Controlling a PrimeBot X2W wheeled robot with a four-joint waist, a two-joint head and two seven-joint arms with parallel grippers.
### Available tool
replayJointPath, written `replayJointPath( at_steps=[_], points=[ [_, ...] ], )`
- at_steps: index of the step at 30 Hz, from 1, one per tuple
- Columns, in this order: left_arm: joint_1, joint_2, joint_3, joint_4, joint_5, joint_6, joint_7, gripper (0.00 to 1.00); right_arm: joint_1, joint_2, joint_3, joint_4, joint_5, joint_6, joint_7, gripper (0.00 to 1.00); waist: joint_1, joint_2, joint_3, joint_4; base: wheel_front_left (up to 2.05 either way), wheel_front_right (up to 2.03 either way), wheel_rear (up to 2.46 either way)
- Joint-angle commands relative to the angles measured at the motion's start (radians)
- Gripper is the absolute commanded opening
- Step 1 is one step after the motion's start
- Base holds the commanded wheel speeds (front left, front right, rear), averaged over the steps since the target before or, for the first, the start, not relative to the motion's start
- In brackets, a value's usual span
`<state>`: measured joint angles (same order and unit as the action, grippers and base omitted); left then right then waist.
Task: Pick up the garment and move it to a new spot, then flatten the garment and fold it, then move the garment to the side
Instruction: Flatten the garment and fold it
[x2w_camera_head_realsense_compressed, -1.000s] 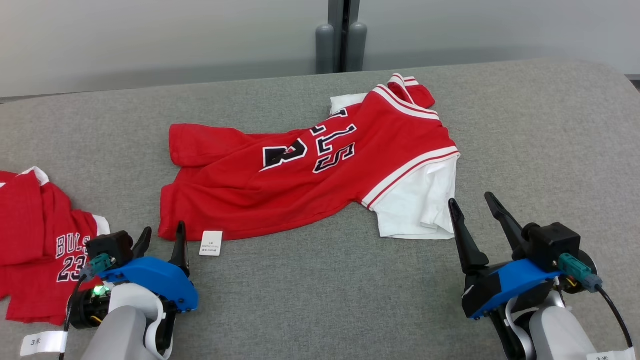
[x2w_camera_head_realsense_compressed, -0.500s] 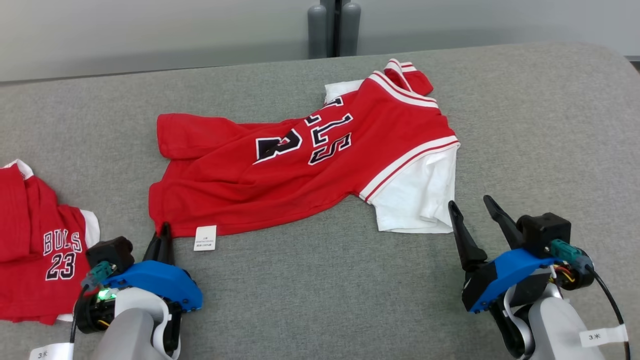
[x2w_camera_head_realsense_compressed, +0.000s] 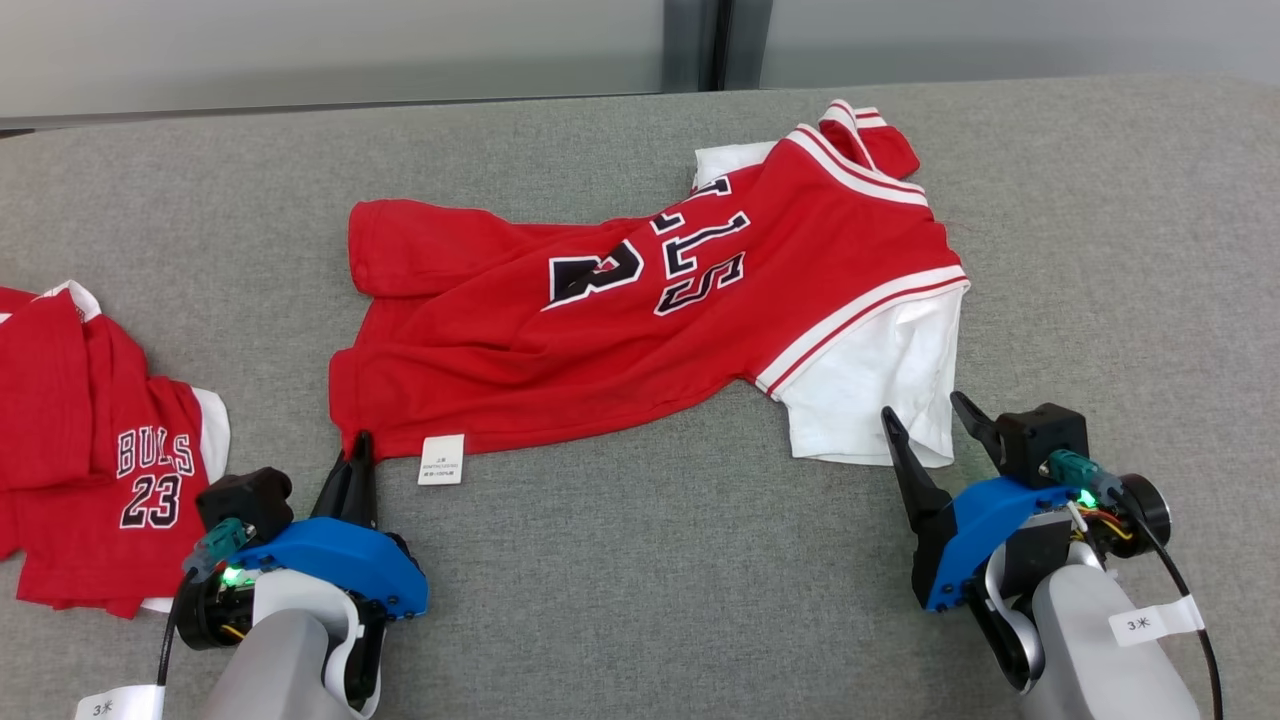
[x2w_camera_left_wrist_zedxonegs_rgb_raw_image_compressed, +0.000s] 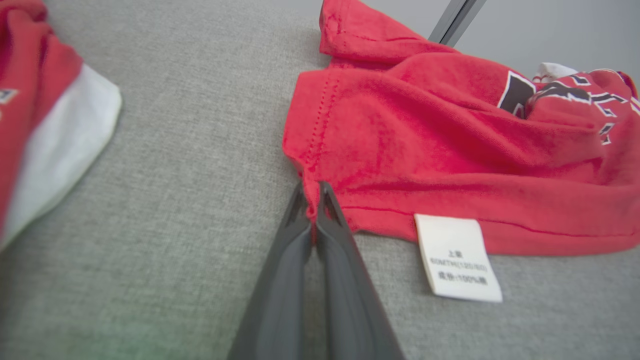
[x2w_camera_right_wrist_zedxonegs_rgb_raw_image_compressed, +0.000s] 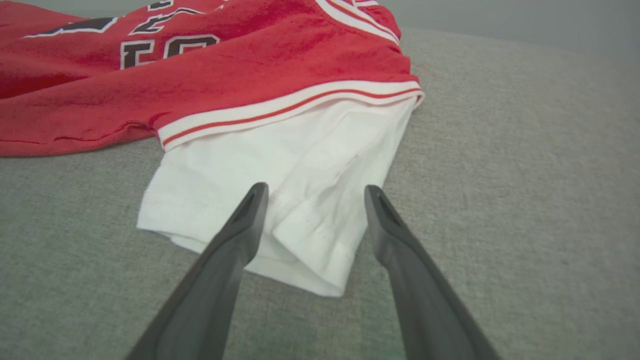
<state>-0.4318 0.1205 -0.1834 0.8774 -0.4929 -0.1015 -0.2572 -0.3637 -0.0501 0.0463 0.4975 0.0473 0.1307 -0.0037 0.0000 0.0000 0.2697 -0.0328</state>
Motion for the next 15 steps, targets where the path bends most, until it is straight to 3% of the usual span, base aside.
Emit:
replayJointPath(
  at_steps=[1, 6, 15],
  points=[
    [0.010, 0.008, 0.001, 0.021, -0.007, 0.002, 0.005, 0.00, -0.016, -0.001, -0.002, 0.007, -0.025, 0.000, 0.000, 1.00, 0.0000, 0.0000, 0.001, -0.002, 0.00, 0.00, 0.00],
    [0.008, 0.010, 0.000, 0.026, -0.010, -0.002, 0.004, 0.00, -0.006, -0.001, -0.015, 0.024, -0.061, 0.000, 0.011, 1.00, 0.0000, 0.0000, 0.003, -0.007, 0.00, 0.00, 0.00],
    [0.004, 0.007, -0.001, 0.033, -0.020, -0.004, 0.001, 0.00, 0.025, -0.001, 0.051, -0.029, -0.104, 0.000, 0.012, 1.00, 0.0000, 0.0000, 0.004, -0.013, 0.00, 0.00, 0.00]
  ],
)
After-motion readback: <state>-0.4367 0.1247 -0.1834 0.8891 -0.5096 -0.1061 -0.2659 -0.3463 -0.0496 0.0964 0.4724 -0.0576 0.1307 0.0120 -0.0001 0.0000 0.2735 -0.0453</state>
